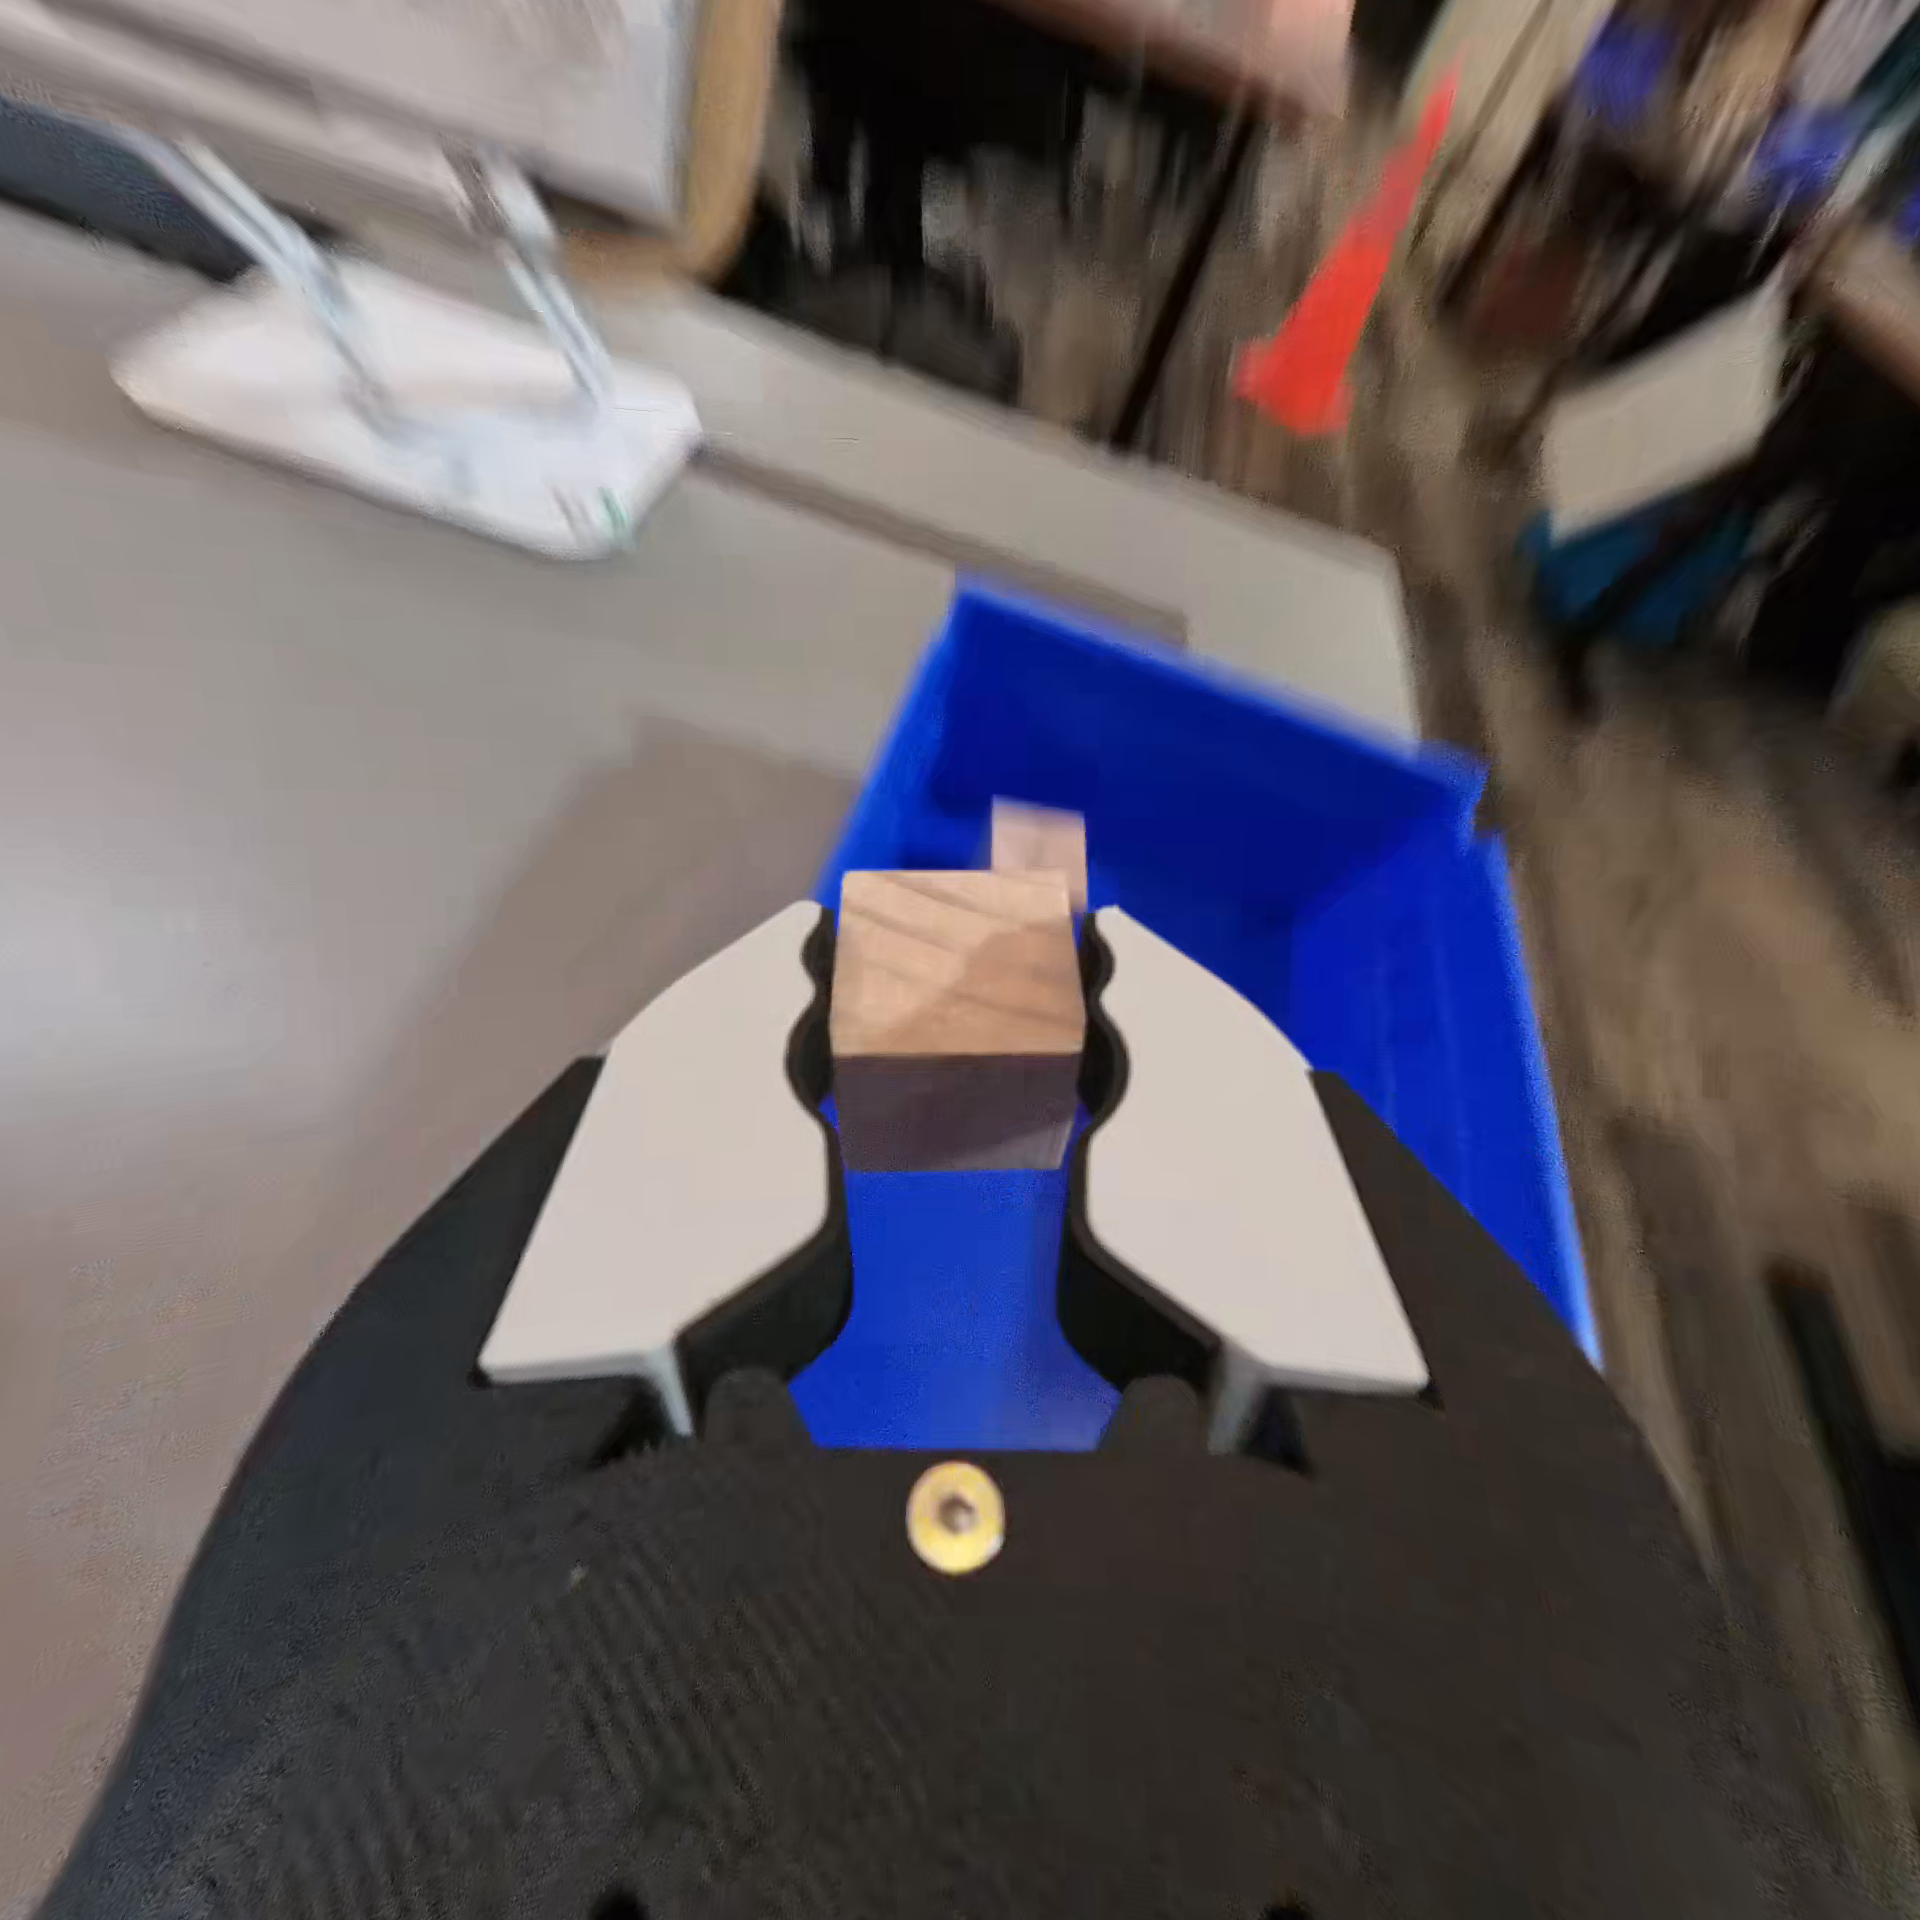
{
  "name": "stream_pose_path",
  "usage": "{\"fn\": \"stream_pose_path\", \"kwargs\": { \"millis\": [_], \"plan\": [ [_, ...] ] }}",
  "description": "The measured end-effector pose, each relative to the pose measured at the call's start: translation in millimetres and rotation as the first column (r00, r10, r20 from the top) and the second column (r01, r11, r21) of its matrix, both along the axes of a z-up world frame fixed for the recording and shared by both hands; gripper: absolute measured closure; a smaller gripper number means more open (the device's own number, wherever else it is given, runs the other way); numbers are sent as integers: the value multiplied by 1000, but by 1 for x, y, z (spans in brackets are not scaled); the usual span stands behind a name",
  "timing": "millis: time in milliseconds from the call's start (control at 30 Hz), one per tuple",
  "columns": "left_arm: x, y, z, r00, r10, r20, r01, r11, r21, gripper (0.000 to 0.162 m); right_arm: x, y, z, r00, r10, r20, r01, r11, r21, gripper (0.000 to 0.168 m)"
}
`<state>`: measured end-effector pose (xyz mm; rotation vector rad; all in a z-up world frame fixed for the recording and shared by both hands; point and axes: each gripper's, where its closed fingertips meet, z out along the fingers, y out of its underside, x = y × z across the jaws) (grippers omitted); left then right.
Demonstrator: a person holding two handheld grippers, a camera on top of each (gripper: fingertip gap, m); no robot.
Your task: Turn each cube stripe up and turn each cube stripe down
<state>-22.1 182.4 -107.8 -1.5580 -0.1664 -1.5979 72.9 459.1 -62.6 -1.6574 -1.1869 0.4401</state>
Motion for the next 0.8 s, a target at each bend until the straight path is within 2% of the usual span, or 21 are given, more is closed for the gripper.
{"fn": "stream_pose_path", "kwargs": {
  "millis": [100,167,300,533,567,600,667,800],
  "plan": [
    [2,1,-6,999,-5,-37,5,1000,-13,103,27,23,-63,974,-95,204,139,967,-215,122],
    [4,0,-9,999,-21,-43,20,1000,-19,103,34,21,-95,956,-80,283,172,933,-316,122],
    [8,-1,-13,998,-48,-49,46,998,-30,104,33,9,-129,930,-25,366,191,885,-424,122],
    [8,-2,-17,996,-58,-62,56,998,-41,104,27,7,-135,935,-33,354,194,882,-430,122],
    [7,-2,-18,997,-57,-60,55,998,-42,105,27,7,-135,937,-28,347,188,880,-436,121],
    [7,-2,-18,997,-55,-57,53,998,-43,105,26,7,-134,941,-21,336,177,880,-441,111],
    [6,-2,-17,997,-54,-54,52,998,-41,105,24,10,-125,953,-23,301,156,890,-429,100],
    [3,-2,-15,998,-44,-49,43,999,-27,105,25,23,-80,981,-78,175,138,923,-360,100]
  ]
}}
